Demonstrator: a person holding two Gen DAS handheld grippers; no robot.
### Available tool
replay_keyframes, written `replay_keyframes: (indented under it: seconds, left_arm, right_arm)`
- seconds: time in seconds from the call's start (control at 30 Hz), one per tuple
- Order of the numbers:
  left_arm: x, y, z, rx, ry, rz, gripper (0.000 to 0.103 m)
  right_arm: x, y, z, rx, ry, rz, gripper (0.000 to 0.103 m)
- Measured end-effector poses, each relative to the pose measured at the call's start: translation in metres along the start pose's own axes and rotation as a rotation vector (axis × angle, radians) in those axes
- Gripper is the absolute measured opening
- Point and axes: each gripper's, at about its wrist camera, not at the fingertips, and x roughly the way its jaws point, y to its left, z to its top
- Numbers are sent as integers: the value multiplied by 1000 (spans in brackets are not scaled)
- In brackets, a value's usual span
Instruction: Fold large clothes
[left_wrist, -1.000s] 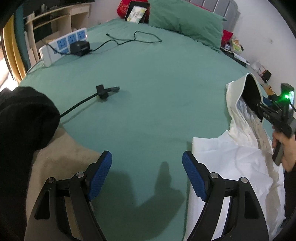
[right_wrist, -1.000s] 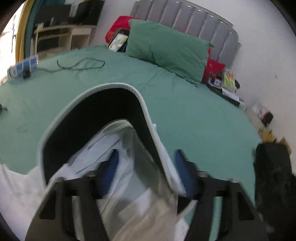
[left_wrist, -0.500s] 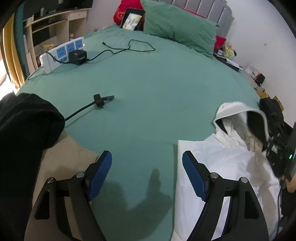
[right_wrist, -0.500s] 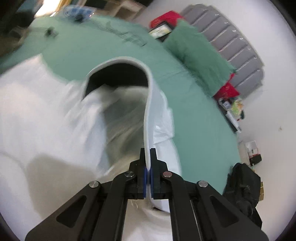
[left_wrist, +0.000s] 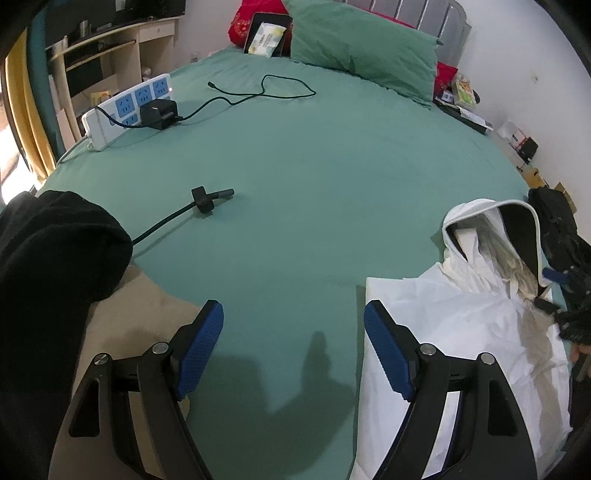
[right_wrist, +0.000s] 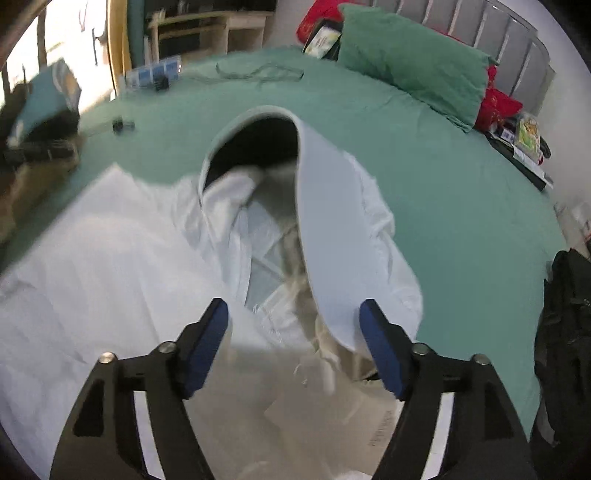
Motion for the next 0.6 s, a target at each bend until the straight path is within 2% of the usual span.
replay_keyframes:
  seconds: [0.2,0.27,0.37,0.4,0.47,0.53,0.6]
  left_arm:
    - [4,2,2,-13,1,5,82]
    - [4,3,3,-9,-7,9,82]
    - [4,5,3,-12,-13,12,82]
    - [4,5,3,-12,-13,13,82]
    - [7,6,3,-12,-7,18,82]
    - [9,7,4,-13,-2,17,82]
    - [12,8,3,-9,5,16,82]
  right_arm:
    - [-35,-23,36,58,-116,-9,79]
    - [-36,-33,54,94,-147,-14,84]
    - [-18,-53,77,151,-145,-47,85]
    - [-8,-58,83,169,-134,-25,87]
    - [22,-71,93,208,-70,70,97]
    - [55,-73,102,235,11,208,98]
    - [78,-64,104,197,65,266,98]
